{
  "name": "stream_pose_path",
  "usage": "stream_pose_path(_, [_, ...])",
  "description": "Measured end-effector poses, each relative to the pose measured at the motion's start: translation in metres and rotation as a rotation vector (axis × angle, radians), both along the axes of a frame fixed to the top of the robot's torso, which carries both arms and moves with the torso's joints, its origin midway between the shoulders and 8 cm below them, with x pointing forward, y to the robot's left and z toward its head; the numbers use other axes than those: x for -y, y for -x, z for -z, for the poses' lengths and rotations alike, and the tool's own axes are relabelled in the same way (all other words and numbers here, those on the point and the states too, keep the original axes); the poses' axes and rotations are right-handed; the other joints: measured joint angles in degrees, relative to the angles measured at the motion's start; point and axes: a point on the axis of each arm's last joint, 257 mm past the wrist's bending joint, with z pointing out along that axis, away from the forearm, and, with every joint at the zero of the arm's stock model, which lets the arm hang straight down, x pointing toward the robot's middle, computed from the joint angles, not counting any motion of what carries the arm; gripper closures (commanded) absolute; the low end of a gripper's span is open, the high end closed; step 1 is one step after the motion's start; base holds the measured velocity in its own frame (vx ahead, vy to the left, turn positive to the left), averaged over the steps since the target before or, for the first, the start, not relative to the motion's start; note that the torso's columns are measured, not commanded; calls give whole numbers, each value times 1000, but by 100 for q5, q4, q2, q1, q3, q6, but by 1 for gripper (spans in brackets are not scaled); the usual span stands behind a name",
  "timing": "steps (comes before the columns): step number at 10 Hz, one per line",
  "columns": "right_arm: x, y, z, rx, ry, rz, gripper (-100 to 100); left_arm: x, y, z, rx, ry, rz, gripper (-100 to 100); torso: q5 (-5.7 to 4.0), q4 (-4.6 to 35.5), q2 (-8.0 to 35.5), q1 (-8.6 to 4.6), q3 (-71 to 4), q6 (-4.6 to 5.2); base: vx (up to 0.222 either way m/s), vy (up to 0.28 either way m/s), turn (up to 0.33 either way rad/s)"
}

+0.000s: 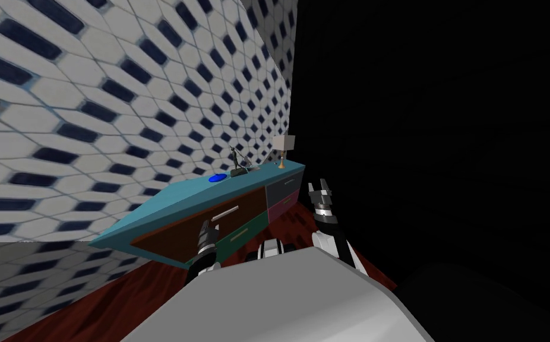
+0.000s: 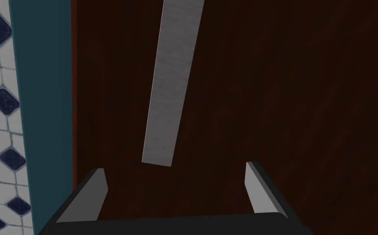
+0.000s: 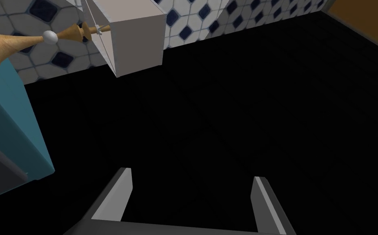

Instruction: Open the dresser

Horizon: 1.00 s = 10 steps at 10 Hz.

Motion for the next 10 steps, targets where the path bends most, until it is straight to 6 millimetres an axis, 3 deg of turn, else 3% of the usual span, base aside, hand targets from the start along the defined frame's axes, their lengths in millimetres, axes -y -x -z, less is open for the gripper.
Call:
stream_pose_path(1, [0,0,0,0,0,0,0,1,0,1,0,3,-1,-100,-1,-1,-4,0,-3,0,0,0,0])
stream_pose_path(2, [0,0,0,0,0,0,0,1,0,1,0,2,-1,100,-1,-2,-9,-3,-5,0,0,0,0])
stream_pose_path(8, [0,0,0,0,0,0,0,2,5,-4,-1,1,2,100,0,0,-1,-1,-1,0,-138,-69,7])
stream_pose_path(9, [0,0,0,0,0,0,0,2,5,-4,-1,2,2,-100,3,-9,-40,11,-22,0,-18,-8,-2])
stream_pose_path(10, [0,0,0,0,0,0,0,-5,5,-7,-6,-23,12,-100,3,-16,-57,12,-36,0,5,2,1])
